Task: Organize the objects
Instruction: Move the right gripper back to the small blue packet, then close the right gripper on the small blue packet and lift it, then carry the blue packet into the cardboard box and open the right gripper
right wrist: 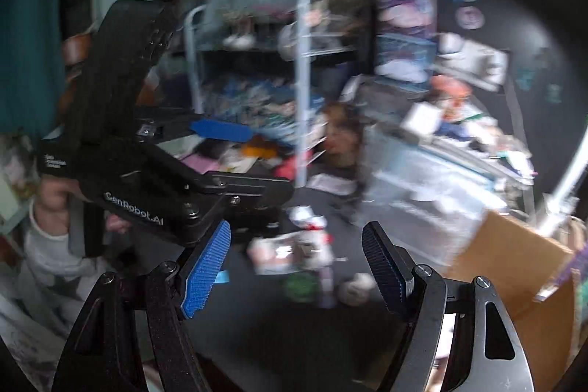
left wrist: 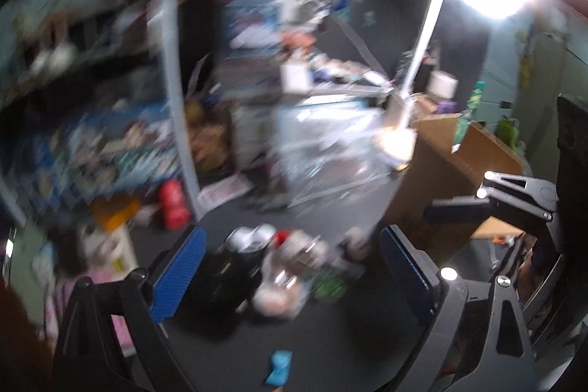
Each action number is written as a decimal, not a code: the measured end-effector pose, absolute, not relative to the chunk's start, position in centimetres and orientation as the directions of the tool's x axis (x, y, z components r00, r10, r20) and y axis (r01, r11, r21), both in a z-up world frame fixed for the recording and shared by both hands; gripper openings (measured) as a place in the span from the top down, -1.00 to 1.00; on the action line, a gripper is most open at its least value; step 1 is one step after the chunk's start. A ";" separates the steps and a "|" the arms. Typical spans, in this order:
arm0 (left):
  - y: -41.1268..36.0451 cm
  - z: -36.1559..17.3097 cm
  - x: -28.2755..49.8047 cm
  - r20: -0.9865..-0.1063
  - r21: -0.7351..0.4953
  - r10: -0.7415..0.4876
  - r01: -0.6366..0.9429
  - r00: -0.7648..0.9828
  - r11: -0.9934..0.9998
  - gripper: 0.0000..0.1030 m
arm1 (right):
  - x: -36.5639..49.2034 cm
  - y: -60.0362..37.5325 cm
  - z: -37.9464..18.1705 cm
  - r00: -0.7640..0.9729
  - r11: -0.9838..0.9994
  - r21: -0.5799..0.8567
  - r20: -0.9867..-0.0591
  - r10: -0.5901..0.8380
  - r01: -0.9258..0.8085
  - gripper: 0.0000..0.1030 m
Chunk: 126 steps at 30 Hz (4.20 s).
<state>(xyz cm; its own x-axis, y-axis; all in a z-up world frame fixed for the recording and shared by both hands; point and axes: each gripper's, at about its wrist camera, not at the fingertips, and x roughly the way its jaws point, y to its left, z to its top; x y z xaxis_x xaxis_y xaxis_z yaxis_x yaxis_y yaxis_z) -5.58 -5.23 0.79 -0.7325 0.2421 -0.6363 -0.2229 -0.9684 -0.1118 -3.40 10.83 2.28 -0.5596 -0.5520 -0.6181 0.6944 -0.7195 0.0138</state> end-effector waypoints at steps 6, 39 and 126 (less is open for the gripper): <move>-9.1 -4.3 -3.3 -0.702 -0.152 0.203 -0.135 -0.683 -0.979 -0.84 | -4.2 5.8 -5.1 -0.368 -0.631 0.127 -0.719 -0.590 0.765 -0.40; -10.6 -8.2 -3.6 -0.775 -0.274 0.343 -0.207 -0.531 -0.939 -0.66 | -3.5 1.6 -11.6 -0.414 -0.597 -0.030 -0.748 -0.519 0.801 0.86; 13.5 4.9 -15.9 -0.650 -0.388 0.712 -0.689 -0.267 -0.613 0.61 | -6.3 20.9 3.8 -0.756 -0.860 -0.183 -0.583 -0.296 0.477 0.66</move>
<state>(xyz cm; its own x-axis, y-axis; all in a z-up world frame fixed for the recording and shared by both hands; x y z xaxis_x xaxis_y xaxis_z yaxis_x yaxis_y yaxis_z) -15.93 13.46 4.89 -0.2675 0.7115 -0.6498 -0.6886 -0.6128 -0.3876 -6.29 20.95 3.80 -0.7565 -0.2961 -0.5831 0.4773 -0.8595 -0.1827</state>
